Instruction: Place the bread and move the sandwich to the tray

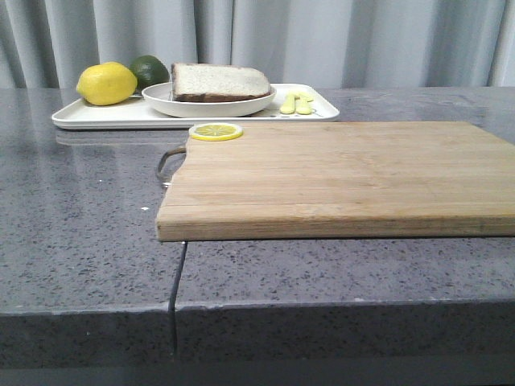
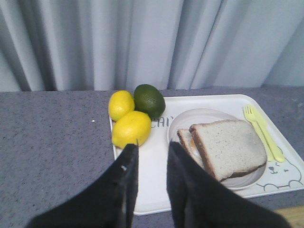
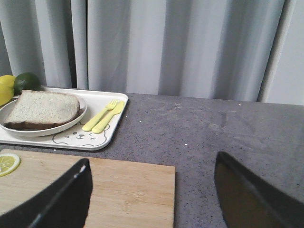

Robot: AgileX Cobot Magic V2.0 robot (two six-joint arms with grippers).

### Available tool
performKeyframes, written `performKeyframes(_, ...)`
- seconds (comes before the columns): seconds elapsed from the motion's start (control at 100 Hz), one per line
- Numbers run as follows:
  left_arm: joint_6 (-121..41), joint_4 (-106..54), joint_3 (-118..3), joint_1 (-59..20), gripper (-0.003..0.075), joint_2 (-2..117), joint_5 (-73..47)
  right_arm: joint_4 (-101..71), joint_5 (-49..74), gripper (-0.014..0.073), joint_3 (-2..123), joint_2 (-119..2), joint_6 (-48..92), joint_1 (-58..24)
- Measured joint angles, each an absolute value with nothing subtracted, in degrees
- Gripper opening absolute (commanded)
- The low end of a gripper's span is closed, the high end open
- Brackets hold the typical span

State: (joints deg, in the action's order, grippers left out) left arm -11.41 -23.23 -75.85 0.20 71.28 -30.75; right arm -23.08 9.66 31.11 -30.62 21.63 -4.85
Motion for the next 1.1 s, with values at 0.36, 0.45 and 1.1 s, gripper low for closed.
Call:
performKeyframes(0.36,-12.01,-23.33,-41.70,0.20,0.0139,48.86,-11.54,-20.84,12.12,0.0540,30.89,-29.42,22.01,-4.85)
performKeyframes(0.45,-12.04,-23.42,-34.23,0.20,0.0139,43.18,-7.79,-19.98,12.90,0.0538,29.18,-26.76,22.10,-4.85)
performKeyframes(1.1,-12.13,-23.68,-15.18,0.20,0.0113,25.26,-3.05,-19.13,15.35,0.0499,14.72,-10.16,22.14,-4.85)
